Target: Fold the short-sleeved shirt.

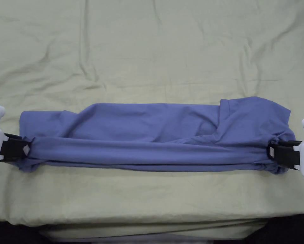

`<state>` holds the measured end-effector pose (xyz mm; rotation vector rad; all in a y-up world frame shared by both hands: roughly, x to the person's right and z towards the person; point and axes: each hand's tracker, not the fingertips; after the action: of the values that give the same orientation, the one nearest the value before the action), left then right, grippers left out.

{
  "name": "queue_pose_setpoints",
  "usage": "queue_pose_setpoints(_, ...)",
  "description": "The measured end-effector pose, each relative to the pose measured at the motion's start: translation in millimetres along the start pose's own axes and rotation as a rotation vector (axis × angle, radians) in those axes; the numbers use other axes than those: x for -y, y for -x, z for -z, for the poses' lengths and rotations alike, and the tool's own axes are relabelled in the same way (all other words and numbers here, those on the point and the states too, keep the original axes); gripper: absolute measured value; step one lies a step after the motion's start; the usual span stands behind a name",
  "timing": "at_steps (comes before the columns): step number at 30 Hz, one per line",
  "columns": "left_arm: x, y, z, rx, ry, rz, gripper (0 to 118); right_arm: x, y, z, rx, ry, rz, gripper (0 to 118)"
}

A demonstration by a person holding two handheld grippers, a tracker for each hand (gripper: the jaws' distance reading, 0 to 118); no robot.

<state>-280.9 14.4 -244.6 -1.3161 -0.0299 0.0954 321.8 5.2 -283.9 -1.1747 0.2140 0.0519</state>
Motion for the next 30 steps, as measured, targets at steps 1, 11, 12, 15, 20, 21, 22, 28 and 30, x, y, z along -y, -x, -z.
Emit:
queue_pose_setpoints(1,1,9,1,-0.004,-0.026,-0.023,77,-1,-1,-2,-0.008,0.020,0.026,75)
queue_pose_setpoints(11,25,-15,-139,-0.064,-0.516,-0.020,85,-6,47,-108,-0.020,-0.275,-0.016,114)
queue_pose_setpoints(12,26,-22,-157,-0.082,-0.591,0.014,83,-9,59,-122,0.000,-0.342,-0.051,107)
queue_pose_setpoints(15,41,-49,-202,-0.183,-0.817,0.145,73,-13,83,-150,0.005,-0.445,-0.144,90)
queue_pose_setpoints(20,47,-77,-207,-0.249,-0.767,0.212,0,-10,101,-157,-0.040,-0.532,-0.107,2)
queue_pose_setpoints(21,48,-78,-204,-0.252,-0.788,0.207,0,-9,102,-157,-0.054,-0.551,-0.094,2)
queue_pose_setpoints(22,48,-77,-200,-0.239,-0.778,0.211,0,-9,102,-157,-0.056,-0.557,-0.094,2)
queue_pose_setpoints(28,45,-33,-157,0.056,-0.622,0.054,0,-11,105,-155,-0.081,-0.529,-0.067,2)
queue_pose_setpoints(30,46,10,-129,0.446,-0.550,-0.050,13,-10,104,-149,-0.100,-0.504,-0.066,2)
